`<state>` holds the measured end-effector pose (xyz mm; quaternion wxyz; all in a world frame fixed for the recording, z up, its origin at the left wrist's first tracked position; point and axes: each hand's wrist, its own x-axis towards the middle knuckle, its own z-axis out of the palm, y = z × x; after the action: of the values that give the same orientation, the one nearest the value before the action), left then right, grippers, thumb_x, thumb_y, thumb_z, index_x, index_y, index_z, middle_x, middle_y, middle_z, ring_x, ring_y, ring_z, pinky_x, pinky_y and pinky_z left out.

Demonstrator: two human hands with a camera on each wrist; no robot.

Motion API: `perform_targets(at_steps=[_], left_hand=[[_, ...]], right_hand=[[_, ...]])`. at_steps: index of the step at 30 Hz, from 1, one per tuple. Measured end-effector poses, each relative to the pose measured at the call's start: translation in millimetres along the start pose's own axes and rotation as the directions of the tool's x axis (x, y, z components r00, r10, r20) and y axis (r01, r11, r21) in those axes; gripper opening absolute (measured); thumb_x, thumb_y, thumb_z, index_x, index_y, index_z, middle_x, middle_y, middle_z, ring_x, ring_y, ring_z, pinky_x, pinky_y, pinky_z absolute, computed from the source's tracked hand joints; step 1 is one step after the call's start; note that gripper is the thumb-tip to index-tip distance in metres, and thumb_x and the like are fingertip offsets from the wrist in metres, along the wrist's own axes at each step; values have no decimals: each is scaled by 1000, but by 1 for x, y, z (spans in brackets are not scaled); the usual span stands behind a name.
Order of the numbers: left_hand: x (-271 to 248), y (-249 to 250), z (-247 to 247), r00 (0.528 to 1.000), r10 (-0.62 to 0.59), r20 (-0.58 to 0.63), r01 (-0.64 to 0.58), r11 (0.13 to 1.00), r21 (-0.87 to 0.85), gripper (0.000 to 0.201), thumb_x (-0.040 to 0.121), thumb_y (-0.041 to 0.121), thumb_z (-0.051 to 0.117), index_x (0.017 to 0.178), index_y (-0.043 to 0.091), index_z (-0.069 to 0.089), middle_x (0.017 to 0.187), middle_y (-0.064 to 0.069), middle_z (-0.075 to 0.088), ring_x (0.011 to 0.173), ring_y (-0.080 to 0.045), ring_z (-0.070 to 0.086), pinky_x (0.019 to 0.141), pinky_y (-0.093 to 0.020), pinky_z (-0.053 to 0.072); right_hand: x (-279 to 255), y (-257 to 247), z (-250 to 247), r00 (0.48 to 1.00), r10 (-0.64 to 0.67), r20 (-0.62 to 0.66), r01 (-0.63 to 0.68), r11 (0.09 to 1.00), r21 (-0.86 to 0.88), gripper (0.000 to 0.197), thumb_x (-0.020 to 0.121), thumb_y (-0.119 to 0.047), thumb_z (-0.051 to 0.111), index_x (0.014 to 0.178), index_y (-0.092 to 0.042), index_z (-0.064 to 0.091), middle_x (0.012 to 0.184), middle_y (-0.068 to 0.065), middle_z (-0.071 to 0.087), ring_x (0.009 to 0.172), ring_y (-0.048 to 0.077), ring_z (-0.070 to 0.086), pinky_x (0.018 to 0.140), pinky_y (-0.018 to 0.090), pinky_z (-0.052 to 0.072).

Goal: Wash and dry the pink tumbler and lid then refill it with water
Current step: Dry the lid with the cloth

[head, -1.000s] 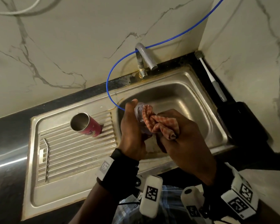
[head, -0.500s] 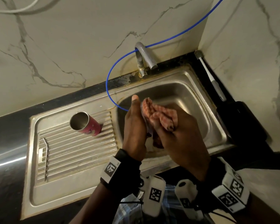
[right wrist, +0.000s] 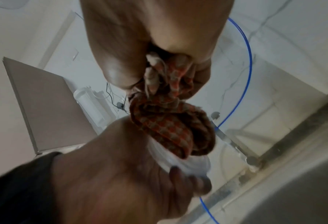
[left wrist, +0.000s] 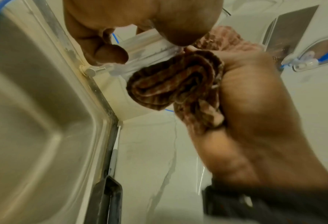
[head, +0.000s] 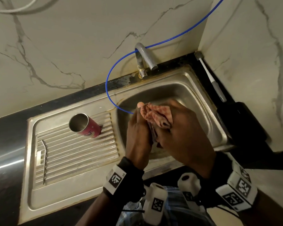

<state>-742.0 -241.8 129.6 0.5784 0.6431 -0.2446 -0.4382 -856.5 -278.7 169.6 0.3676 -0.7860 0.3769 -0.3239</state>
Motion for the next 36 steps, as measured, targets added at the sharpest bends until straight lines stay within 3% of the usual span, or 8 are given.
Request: perform_targets(at_steps=[4,7,16,19,23,29,33,36], left_hand=[[-3,-2,-5,999,18,33,-21,996,82,53,114,49,38,82,27,74,76,1,74,73,-22,67,70,-44,55],[-4,6,-8,995,-12,97,5,998,70,53,112,58,37,88,34,78,93,-4,81,92,-28,77,89,-54,60],[0,28,-22,975,-170,143,174,984,-20,65,109,63,39,83,21,83,95,-20,75,90,-39,67,84,-53,52],[-1,35,-17,954,-246,173,264,960,-90,54,103,59,47,86,23,83,105,-16,80,97,-28,73,96,-45,58],[-3,30,-14,945,-236,226,270,953,-135,63,111,43,38,72,21,81,73,-1,75,70,-12,71,63,-21,59],[-2,31,-11,981,-119,156,117,993,23,46,112,41,49,80,30,80,88,-6,75,86,-29,69,83,-39,53],[-5,28,-15,988,-71,134,71,997,6,33,82,54,59,75,27,77,77,-4,67,81,-27,60,79,-41,47],[-5,33,-12,994,-64,93,58,997,59,44,100,49,51,71,34,79,76,-1,75,81,-26,68,76,-37,53]], right_hand=[[17,-2,-15,993,79,84,-81,997,20,6,93,-16,73,91,-15,68,84,-5,65,74,7,66,66,21,53],[21,2,-22,993,58,100,-60,998,24,7,91,-15,76,94,-15,69,84,-7,69,79,2,67,66,9,48],[30,42,-32,997,-68,26,69,997,-45,28,95,-13,66,121,-19,71,113,1,67,102,24,67,87,51,56],[20,36,-29,980,-131,151,124,991,52,36,90,-6,65,124,-16,71,124,1,64,116,16,63,98,42,53],[3,22,-23,923,-326,203,307,944,118,28,92,-4,72,119,-9,73,126,4,61,121,26,60,99,47,51],[9,42,-23,987,-99,127,70,975,212,31,93,-5,69,124,-12,72,125,2,65,117,20,65,95,49,55],[1,22,-20,938,-330,105,309,934,178,20,92,-3,75,113,-7,76,122,5,64,117,29,62,96,48,52],[12,28,-18,961,-259,101,227,941,250,24,90,3,72,110,-9,76,118,2,66,114,23,65,95,49,54]])
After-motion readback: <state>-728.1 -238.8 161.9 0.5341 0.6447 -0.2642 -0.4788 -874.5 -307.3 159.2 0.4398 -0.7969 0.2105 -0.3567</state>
